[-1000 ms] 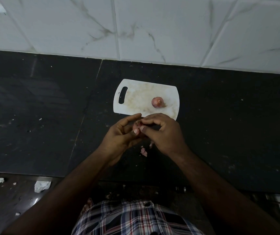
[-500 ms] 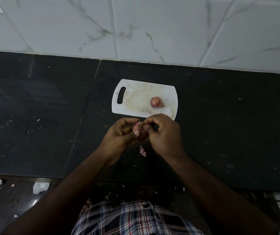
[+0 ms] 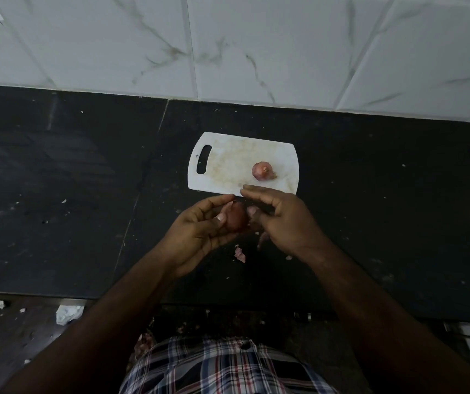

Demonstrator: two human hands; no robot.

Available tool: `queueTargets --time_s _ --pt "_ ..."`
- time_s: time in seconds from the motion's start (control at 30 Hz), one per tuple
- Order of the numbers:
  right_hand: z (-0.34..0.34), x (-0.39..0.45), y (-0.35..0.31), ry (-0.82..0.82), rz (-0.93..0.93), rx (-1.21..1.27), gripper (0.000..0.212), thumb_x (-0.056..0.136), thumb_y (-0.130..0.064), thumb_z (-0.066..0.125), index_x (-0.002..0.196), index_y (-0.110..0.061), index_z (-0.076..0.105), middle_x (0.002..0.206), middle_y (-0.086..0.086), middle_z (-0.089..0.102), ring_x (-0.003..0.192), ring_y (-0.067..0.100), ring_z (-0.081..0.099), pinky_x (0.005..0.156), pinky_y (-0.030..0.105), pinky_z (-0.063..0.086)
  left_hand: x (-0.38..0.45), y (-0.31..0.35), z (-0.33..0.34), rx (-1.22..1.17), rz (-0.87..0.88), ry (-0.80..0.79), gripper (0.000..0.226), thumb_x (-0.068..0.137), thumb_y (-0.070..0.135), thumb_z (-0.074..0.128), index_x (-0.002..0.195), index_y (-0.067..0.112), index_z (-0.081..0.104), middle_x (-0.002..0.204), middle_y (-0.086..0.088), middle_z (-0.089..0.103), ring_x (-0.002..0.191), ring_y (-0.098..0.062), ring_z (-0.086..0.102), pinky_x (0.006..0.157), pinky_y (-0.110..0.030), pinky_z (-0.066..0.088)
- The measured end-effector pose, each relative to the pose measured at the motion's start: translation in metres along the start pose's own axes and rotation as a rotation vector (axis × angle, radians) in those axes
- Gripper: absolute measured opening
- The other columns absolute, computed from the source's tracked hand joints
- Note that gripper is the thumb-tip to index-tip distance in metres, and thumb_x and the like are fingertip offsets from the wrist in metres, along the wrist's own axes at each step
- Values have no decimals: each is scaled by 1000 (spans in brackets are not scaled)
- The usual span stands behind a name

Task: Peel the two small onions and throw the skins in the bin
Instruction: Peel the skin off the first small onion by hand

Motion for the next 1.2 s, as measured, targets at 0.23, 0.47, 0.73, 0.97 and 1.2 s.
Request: queueTargets --time_s 0.23,0.47,0.73,0.97,1.2 --pt "10 -2 0 -32 -8 -30 47 89 -13 70 133 -27 61 122 -8 59 114 0 54 103 20 43 3 7 -10 52 78 144 43 84 13 65 125 2 56 118 -16 71 109 -30 68 86 -34 59" --pt "13 -5 19 76 157 350 26 79 -5 79 104 -11 75 106 5 69 97 19 71 82 43 61 -1 7 9 228 111 -14 57 74 -13 70 125 9 61 123 -12 70 113 -24 68 84 -28 57" --pt "9 -1 26 115 222 339 10 92 -5 66 89 -9 74 86 8 73 82 25 73 63 41 63 1 8 8 309 105 4 51 74 -20 69 120 2 59 114 -12 72 105 -22 70 82 -29 59" --pt "1 2 33 191 186 119 14 95 -15 62 85 -19 69 85 4 70 81 24 71 62 49 62 -3 1 11 217 70 -69 52 75 -9 70 123 8 62 125 -12 68 110 -25 69 75 -32 61" --pt "-7 -7 26 256 162 246 11 95 -5 61 97 -14 68 93 3 71 70 25 73 61 51 61 0 -1 2 78 63 -28 48 88 -8 60 134 8 55 137 -14 59 112 -29 66 77 -36 60"
Point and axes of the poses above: each hand's wrist, its own x-axis towards the middle knuckle, its own z-axis out of the palm, y = z × x, the point moved 10 cm from there along x, towards the middle knuckle
